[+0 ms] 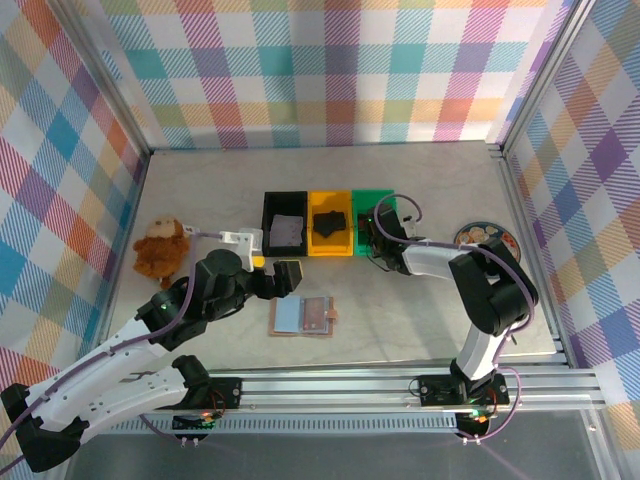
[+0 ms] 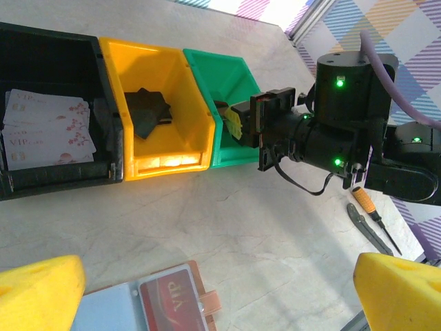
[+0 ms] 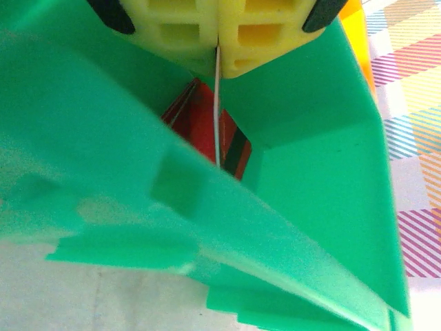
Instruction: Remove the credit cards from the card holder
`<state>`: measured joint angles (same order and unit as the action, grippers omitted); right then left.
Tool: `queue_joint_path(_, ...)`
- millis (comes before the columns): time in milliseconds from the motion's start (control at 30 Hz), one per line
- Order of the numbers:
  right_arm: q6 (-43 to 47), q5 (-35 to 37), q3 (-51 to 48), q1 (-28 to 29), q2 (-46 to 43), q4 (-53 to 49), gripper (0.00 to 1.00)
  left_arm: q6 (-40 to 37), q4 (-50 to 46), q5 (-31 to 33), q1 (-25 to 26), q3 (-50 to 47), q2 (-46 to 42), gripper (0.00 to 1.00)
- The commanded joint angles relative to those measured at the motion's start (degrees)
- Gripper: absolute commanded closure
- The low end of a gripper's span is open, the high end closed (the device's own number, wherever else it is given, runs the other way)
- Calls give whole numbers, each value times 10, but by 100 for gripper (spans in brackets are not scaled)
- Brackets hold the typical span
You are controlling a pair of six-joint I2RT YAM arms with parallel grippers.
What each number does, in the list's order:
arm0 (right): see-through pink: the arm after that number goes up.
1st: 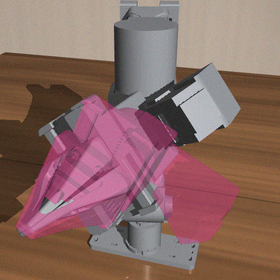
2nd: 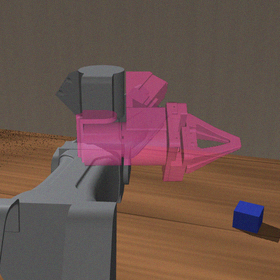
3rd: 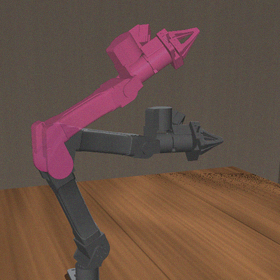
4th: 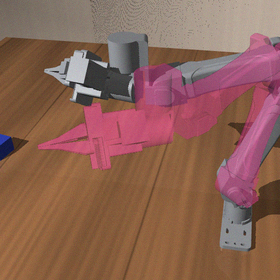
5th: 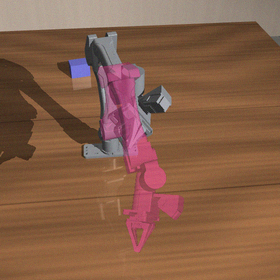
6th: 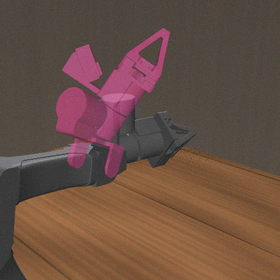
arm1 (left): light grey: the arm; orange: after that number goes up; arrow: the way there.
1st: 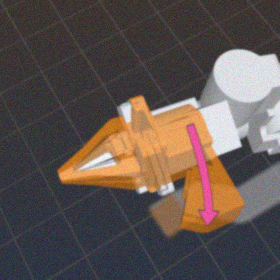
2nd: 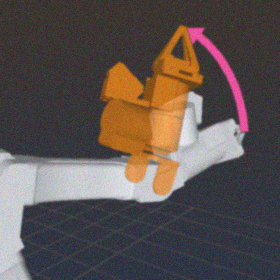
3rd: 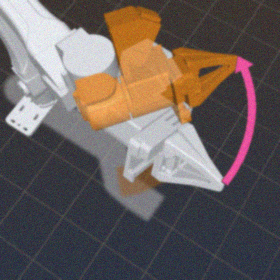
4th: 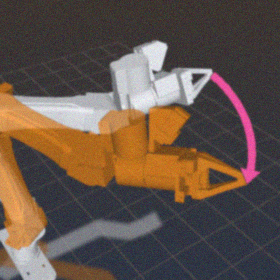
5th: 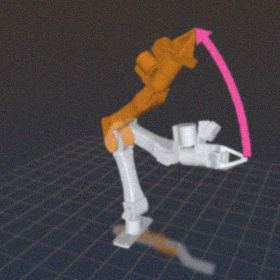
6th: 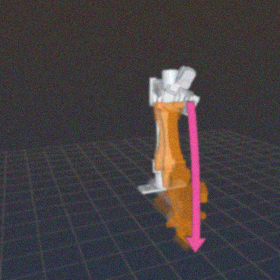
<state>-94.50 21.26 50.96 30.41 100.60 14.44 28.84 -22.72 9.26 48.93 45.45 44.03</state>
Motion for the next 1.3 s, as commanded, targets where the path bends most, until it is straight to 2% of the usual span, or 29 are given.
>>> queue_joint_path(0,8,10,23,-6,18,4,100,-11,10,-10,-4,-10,-1,0)
queue_joint_path(100,-8,-2,10,-10,38,39,100,-11,10,-13,-4,-8,4,0)
queue_joint_path(333,-10,0,18,-13,53,33,96,-13,13,-17,-3,-12,9,0)
queue_joint_path(500,-9,-3,19,-13,50,30,81,-13,14,-20,-4,-12,13,0)
queue_joint_path(633,-1,-4,21,-14,38,19,62,-14,12,-23,-4,-10,15,0)
queue_joint_path(900,2,-16,22,-16,23,16,53,-16,9,-26,-3,-5,17,0)
queue_joint_path(1033,34,-24,38,-17,7,0,48,-16,5,-26,-4,-4,16,0)
queue_joint_path(1100,46,-24,45,-17,-6,-14,40,-15,7,-27,-3,-3,15,0)
queue_joint_path(1267,108,-27,79,-17,-34,-61,28,-3,2,-25,-4,-6,16,0)
